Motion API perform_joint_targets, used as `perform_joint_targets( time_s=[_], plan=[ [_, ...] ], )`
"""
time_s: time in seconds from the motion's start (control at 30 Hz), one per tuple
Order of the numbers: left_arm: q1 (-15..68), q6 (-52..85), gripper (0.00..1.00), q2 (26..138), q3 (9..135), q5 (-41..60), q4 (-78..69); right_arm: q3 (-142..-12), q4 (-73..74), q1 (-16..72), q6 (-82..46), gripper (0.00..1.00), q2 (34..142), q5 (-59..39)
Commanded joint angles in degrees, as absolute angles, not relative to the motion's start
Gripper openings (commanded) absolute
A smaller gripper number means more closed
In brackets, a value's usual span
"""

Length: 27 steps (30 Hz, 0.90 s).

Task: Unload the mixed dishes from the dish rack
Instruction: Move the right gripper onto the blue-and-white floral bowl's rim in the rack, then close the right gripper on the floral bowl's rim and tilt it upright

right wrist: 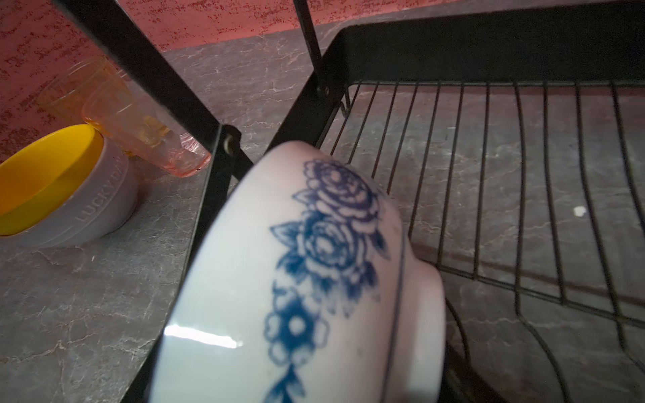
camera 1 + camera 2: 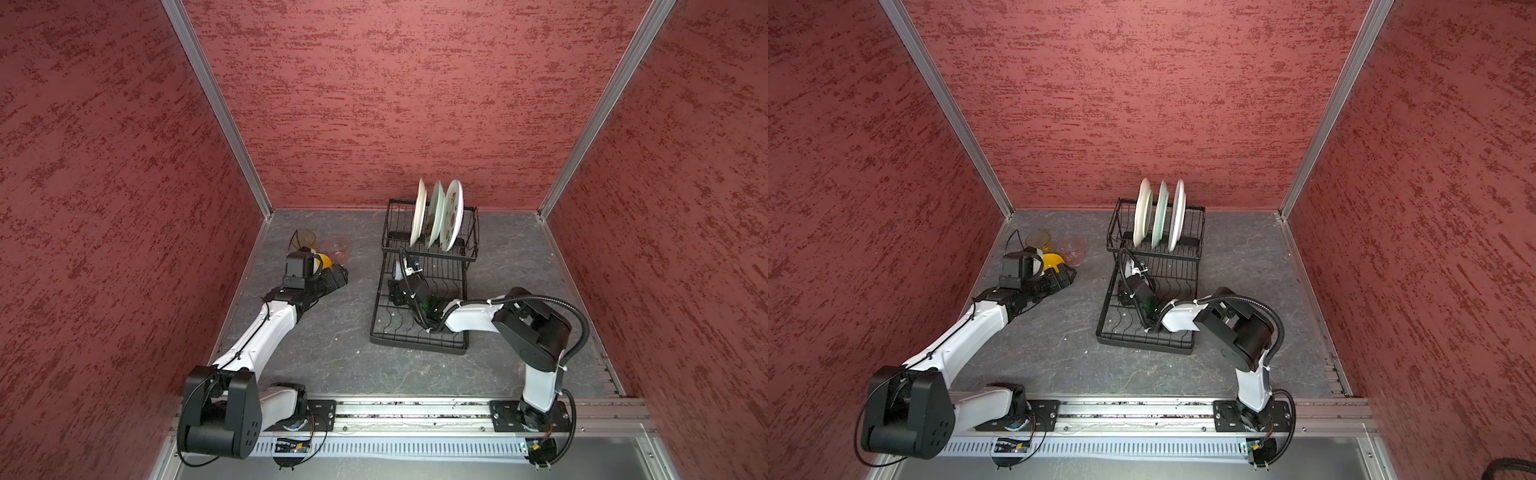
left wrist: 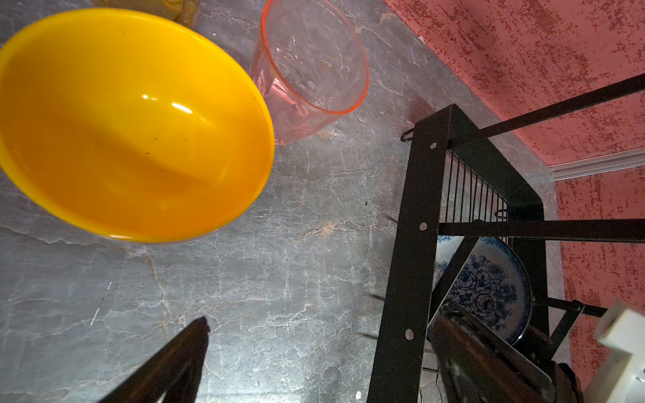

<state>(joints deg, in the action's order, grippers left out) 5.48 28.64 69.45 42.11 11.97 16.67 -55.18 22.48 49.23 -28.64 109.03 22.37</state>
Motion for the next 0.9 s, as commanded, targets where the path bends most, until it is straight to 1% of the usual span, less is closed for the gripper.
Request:
perform_joint_targets(
  time_s=[0.0,0.1,0.43,0.77,0.87],
  plan=[
    [5.9,28.2,1.0,69.8,42.0,12.8,15.8,-55.5,24.3,49.0,-26.7,0.7,109.2,24.6],
    [6.0,28.4,1.0,69.7,41.8,13.2,15.5,-56.9,20.1,48.9,-27.0,0.67,109.0,27.8],
    [6.4,28.9,1.0,69.3,41.7,13.7,15.2,-54.9,19.2,48.9,-24.2,0.65,105.4,32.0],
    [6.5,29.0,1.0,69.6,41.7,14.0,14.9,-53.6,19.3,48.9,-24.2,0.62,104.0,31.3],
    [6.5,29.0,1.0,69.5,41.7,13.9,14.9,-53.7,19.3,48.9,-24.2,0.59,103.6,30.0]
  ],
)
